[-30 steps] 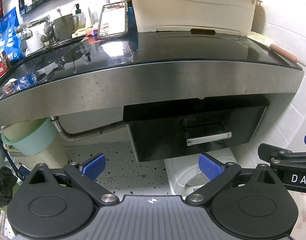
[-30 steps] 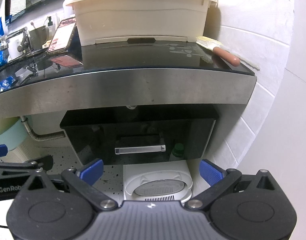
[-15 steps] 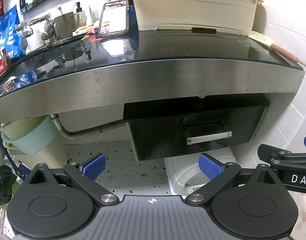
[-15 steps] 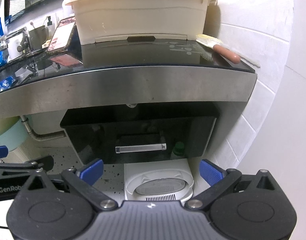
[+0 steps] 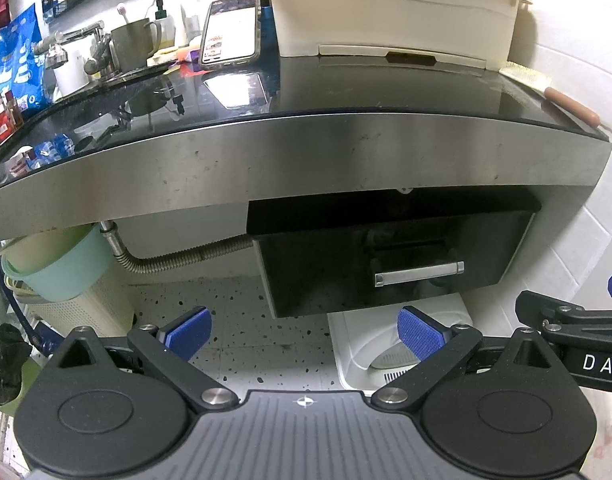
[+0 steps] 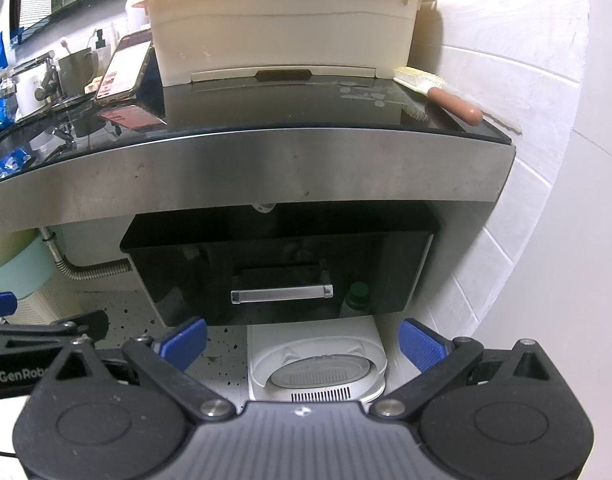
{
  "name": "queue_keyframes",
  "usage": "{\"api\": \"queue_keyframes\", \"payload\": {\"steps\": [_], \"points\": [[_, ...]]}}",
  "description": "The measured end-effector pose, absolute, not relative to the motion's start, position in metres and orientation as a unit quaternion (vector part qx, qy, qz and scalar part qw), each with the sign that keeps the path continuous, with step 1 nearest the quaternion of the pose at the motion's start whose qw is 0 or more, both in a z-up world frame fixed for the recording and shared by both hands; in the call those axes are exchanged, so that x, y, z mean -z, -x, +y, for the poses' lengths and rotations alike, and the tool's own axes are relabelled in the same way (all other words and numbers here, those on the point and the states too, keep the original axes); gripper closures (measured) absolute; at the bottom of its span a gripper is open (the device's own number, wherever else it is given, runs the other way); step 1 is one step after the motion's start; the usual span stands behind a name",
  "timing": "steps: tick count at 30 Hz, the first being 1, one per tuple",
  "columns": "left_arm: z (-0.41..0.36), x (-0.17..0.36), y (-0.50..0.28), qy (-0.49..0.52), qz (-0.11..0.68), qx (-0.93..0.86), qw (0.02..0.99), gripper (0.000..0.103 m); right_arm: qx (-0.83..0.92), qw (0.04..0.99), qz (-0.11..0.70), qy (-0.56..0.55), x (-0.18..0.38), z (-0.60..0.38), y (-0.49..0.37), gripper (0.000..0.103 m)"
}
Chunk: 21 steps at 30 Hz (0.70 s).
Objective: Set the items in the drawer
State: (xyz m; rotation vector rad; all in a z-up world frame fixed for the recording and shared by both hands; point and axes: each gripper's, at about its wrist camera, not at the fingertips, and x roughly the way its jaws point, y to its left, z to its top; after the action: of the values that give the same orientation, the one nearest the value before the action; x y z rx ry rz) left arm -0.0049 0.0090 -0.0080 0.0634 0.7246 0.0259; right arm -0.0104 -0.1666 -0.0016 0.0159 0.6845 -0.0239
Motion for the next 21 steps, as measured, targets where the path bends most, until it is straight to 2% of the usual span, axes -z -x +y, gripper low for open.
{"api": "queue_keyframes", "payload": {"steps": [21], "points": [[0.0161, 0.0155, 0.0045, -0.018, 0.362, -0.018, 0.932, 0.002, 0.018, 0.951, 0.307, 0.014, 0.0075, -0.1587, 0.0149, 0.0]]}}
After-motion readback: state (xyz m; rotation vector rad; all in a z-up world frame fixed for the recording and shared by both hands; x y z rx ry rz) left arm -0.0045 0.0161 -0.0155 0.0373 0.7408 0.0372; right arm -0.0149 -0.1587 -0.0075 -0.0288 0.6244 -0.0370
